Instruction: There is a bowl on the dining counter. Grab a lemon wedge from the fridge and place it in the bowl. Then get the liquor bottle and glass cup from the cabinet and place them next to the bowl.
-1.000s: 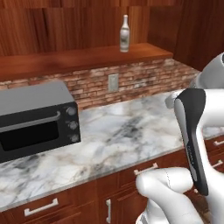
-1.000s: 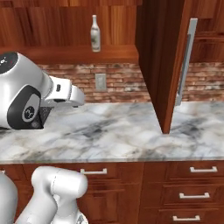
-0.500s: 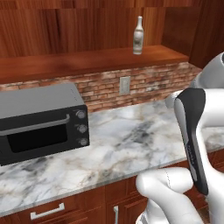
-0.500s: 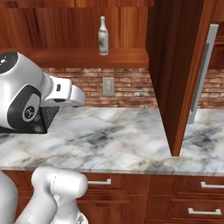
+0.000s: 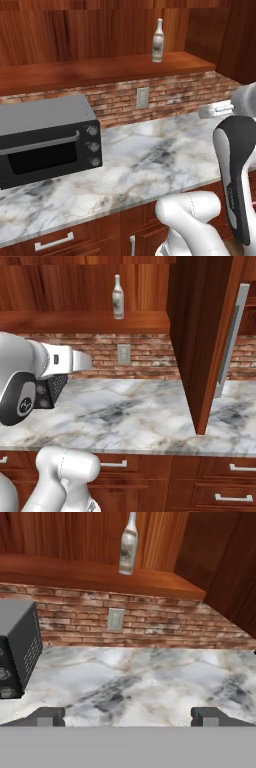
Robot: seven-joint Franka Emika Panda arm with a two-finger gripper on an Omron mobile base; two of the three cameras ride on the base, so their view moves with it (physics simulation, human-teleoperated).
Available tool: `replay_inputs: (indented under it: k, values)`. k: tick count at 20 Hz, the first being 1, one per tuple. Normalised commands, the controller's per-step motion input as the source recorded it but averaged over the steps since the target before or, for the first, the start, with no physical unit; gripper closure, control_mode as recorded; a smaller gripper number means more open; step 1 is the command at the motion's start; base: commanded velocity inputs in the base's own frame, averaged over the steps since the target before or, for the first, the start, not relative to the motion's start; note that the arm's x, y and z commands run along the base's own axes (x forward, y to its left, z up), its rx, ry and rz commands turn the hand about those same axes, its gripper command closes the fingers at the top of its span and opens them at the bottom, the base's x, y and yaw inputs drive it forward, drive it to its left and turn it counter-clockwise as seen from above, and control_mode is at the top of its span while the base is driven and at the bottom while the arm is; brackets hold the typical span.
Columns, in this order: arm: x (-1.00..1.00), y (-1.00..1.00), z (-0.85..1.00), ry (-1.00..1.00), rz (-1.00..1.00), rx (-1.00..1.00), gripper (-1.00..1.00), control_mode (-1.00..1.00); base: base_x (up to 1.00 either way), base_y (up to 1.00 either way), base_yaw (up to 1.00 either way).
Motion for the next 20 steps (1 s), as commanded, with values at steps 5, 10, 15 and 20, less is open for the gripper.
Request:
replay_inputs:
  k: [5, 10, 15, 20]
  values:
    - [0.01, 0.04, 0.68, -0.35, 0.0, 0.0, -1.0, -1.0, 0.0, 0.0, 0.0]
    - [0.49, 0.09, 0.73, -0.05, 0.0, 0.02, -1.0, -1.0, 0.0, 0.0, 0.0]
    - [0.8, 0.16, 0.53, 0.02, 0.0, 0.03, -1.0, -1.0, 0.0, 0.0, 0.0]
    - [0.88, 0.04, 0.13, 0.04, 0.0, 0.0, -1.0, -1.0, 0.0, 0.0, 0.0]
